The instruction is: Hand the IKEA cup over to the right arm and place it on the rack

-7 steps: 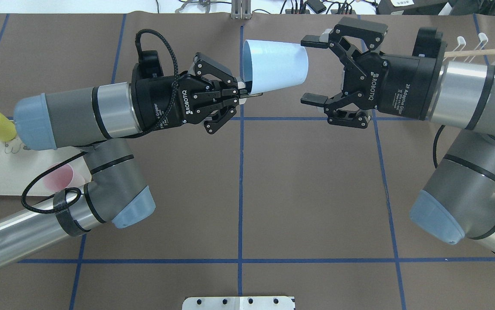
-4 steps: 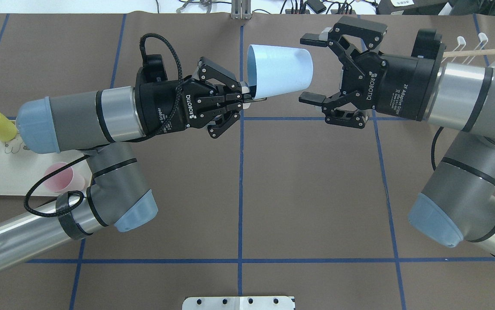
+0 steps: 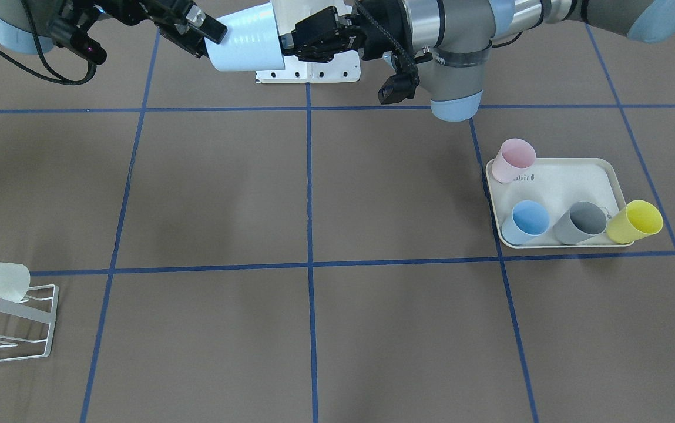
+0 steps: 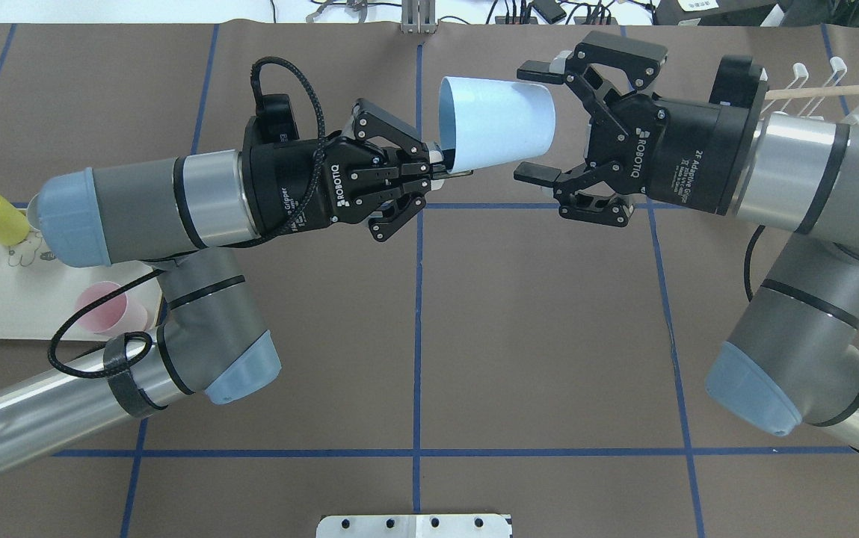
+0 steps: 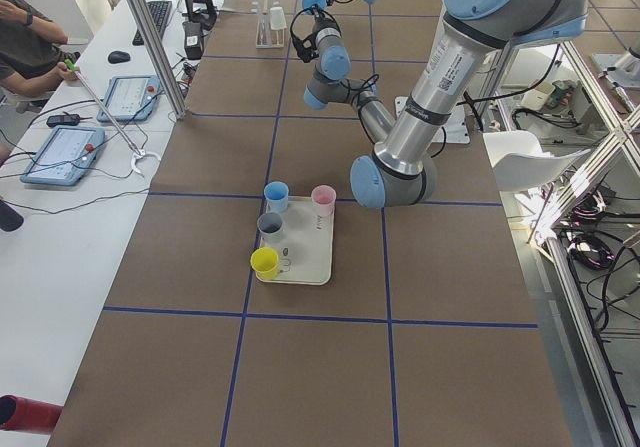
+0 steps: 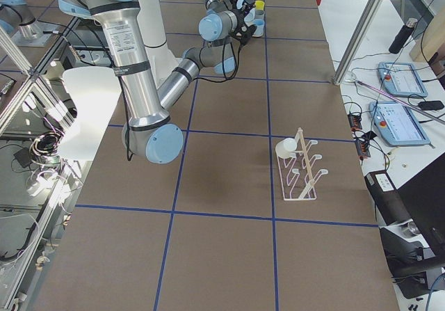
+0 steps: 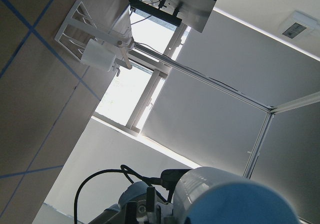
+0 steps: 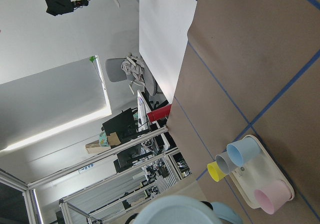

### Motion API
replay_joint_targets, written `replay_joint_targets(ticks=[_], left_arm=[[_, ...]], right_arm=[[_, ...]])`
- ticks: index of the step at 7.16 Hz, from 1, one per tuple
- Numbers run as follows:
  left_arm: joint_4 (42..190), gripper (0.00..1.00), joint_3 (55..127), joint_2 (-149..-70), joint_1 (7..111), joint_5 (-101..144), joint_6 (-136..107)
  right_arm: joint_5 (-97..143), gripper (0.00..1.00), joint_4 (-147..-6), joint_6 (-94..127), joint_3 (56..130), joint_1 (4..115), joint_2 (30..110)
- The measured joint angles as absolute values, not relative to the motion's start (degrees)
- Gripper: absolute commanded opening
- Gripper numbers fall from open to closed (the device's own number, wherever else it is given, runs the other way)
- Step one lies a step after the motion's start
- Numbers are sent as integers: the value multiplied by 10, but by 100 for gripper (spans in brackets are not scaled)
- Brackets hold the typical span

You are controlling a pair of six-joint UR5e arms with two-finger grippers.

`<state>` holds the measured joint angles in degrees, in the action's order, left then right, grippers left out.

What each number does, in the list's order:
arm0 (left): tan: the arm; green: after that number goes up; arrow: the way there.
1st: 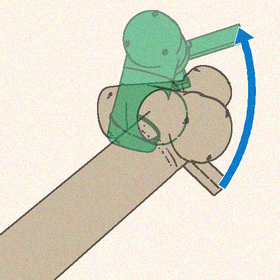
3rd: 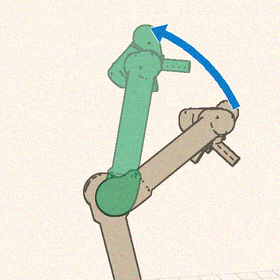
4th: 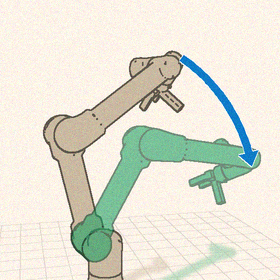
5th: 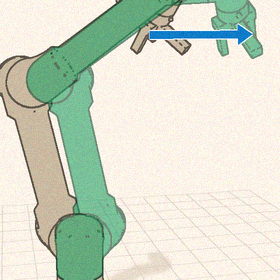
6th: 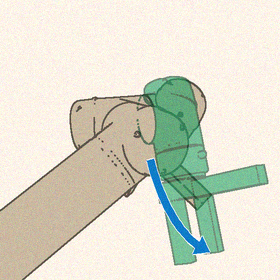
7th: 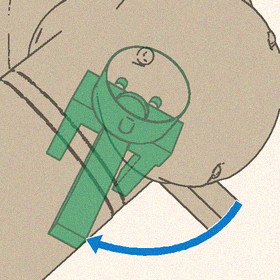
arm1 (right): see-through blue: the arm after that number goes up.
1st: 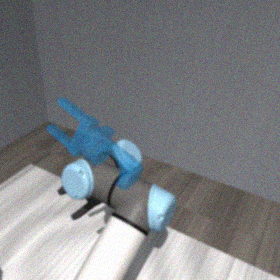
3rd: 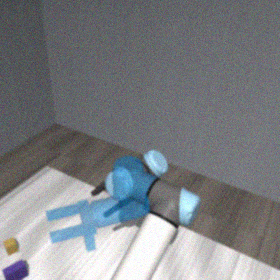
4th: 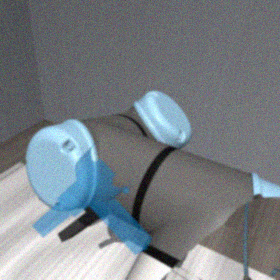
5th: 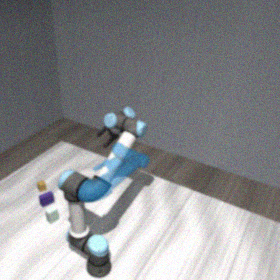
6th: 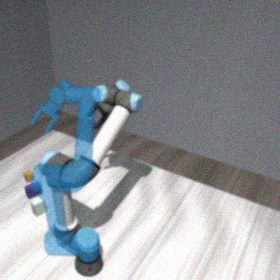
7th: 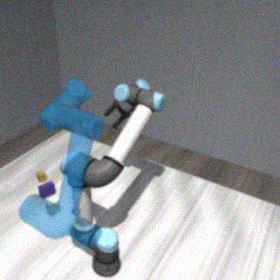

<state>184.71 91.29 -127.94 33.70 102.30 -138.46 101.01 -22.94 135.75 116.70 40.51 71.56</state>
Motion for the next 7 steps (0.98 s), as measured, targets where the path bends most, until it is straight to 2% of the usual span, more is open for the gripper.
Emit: replay_joint_targets(ticks=[3,4,5,6,7], left_arm=[[1847,0,913,-1280,333,1023,-1384],[1847,0,913,-1280,332,1023,-1384],[1847,0,913,-1280,332,1023,-1384],[1846,46,913,-1282,331,1023,-1384],[1843,78,913,-1283,331,1023,-1384]], right_arm=[[1008,88,-229,1358,1167,404,713],[1007,52,-229,1359,1167,404,713],[1007,1,-229,1364,1167,404,713],[1007,0,-229,1378,1167,404,713],[1005,0,-229,1390,1166,404,713]])
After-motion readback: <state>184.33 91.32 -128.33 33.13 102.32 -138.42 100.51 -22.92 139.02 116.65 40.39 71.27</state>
